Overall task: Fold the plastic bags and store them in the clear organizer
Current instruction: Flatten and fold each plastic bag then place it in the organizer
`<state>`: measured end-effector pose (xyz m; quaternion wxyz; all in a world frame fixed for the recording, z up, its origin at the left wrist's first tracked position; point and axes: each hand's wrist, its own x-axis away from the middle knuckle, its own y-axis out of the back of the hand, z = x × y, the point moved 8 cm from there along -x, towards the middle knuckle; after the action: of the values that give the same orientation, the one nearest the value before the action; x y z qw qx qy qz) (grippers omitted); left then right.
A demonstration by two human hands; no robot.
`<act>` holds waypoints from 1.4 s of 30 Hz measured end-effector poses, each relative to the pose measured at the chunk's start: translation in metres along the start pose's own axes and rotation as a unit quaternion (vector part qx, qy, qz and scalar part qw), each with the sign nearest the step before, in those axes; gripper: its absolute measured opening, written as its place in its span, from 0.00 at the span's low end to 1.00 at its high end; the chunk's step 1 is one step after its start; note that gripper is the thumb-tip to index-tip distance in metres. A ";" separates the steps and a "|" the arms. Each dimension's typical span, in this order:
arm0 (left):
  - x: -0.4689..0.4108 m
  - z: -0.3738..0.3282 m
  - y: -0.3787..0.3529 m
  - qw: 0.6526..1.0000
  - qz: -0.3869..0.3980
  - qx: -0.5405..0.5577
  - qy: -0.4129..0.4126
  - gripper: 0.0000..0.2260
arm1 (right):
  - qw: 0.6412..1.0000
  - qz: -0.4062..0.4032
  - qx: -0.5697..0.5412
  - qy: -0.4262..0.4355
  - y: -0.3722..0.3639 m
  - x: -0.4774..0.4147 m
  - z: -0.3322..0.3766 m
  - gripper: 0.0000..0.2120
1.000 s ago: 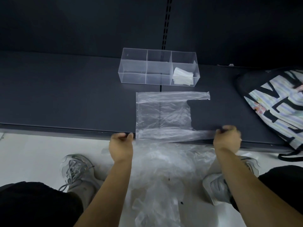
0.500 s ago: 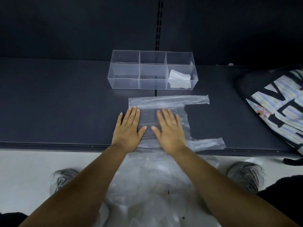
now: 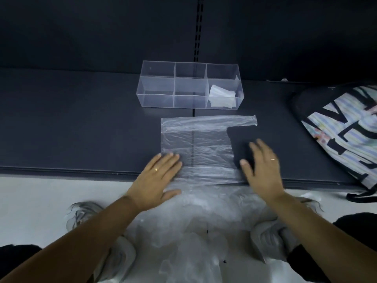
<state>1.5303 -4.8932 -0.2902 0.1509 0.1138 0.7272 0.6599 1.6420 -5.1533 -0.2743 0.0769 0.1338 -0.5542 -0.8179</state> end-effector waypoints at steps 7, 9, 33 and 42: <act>0.013 -0.012 0.039 0.992 -0.116 0.022 -0.032 0.13 | 0.978 0.110 -0.003 0.176 -0.059 0.051 0.138 0.34; 0.007 -0.014 0.049 0.992 -0.109 0.051 -0.030 0.07 | 0.991 0.054 -0.028 0.116 -0.047 0.038 0.132 0.25; -0.065 0.170 0.004 0.808 -0.010 0.360 0.466 0.16 | 0.938 0.033 -0.216 -0.269 -0.027 -0.121 -0.047 0.13; -0.090 0.080 0.017 0.977 -0.071 0.075 0.187 0.14 | 0.944 0.011 -0.150 -0.292 -0.020 -0.122 -0.033 0.15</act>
<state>1.6429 -4.8506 -0.2735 0.0496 -0.0528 0.7964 0.6005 1.7687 -5.1414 -0.2882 -0.0597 -0.1303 -0.4245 -0.8940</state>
